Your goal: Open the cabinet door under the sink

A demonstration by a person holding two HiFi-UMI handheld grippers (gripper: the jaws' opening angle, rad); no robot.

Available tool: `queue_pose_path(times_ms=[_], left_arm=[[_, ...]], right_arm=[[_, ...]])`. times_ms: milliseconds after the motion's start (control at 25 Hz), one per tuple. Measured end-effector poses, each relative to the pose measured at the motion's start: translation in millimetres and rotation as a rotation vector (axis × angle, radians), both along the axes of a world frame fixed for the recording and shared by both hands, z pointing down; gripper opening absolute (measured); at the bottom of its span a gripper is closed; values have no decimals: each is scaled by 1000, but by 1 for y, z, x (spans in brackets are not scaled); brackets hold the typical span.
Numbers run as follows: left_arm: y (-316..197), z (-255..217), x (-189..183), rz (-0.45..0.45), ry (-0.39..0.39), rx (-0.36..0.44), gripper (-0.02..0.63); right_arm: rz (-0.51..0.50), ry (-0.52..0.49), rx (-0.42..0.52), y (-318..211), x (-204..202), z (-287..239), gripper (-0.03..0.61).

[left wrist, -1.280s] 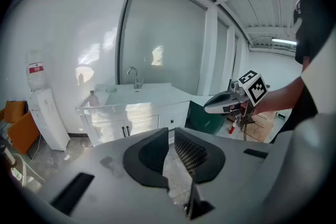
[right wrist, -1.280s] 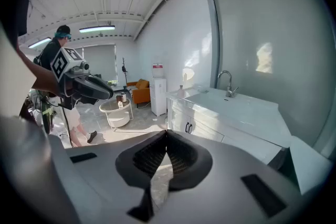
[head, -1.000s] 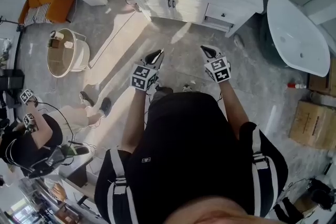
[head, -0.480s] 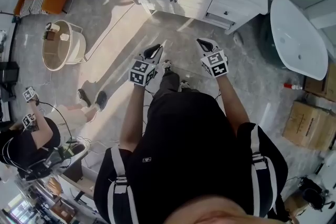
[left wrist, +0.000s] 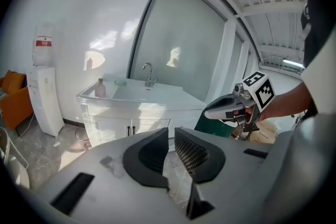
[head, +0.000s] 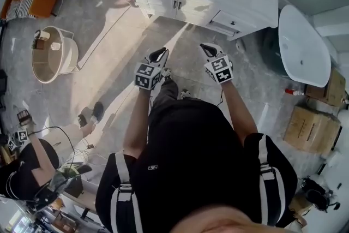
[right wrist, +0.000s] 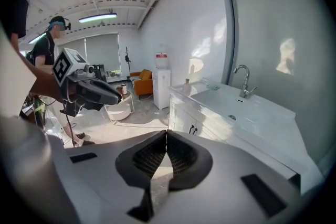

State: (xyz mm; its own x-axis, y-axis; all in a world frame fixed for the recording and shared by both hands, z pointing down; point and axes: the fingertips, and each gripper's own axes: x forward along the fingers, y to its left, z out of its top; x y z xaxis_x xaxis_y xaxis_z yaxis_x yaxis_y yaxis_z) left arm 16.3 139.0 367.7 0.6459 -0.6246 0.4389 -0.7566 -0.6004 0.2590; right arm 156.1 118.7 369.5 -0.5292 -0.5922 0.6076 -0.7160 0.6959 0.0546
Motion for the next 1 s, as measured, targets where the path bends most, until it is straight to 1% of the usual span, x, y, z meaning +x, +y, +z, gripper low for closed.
queue_pose_path(times_ms=[280, 440, 600, 680, 760, 920, 1000], left_arm=[[-68, 15, -36, 2, 22, -16, 44], [-99, 23, -46, 17, -8, -15, 43], [-121, 31, -48, 12, -33, -30, 44], [-132, 33, -47, 11, -68, -25, 44], [-146, 37, -46, -17, -88, -11, 43], [-182, 59, -42, -123, -100, 7, 44], [-198, 77, -37, -178, -105, -2, 44]], right_arm=[[20, 42, -42, -50, -27, 21, 60], [42, 35, -58, -83, -38, 32, 60], [11, 21, -66, -111, -51, 37, 60], [-10, 14, -89, -124, -53, 49, 60], [-37, 5, -110, -141, -52, 63, 60], [-113, 6, -140, -178, -48, 95, 60], [-151, -4, -154, -195, -47, 112, 60]])
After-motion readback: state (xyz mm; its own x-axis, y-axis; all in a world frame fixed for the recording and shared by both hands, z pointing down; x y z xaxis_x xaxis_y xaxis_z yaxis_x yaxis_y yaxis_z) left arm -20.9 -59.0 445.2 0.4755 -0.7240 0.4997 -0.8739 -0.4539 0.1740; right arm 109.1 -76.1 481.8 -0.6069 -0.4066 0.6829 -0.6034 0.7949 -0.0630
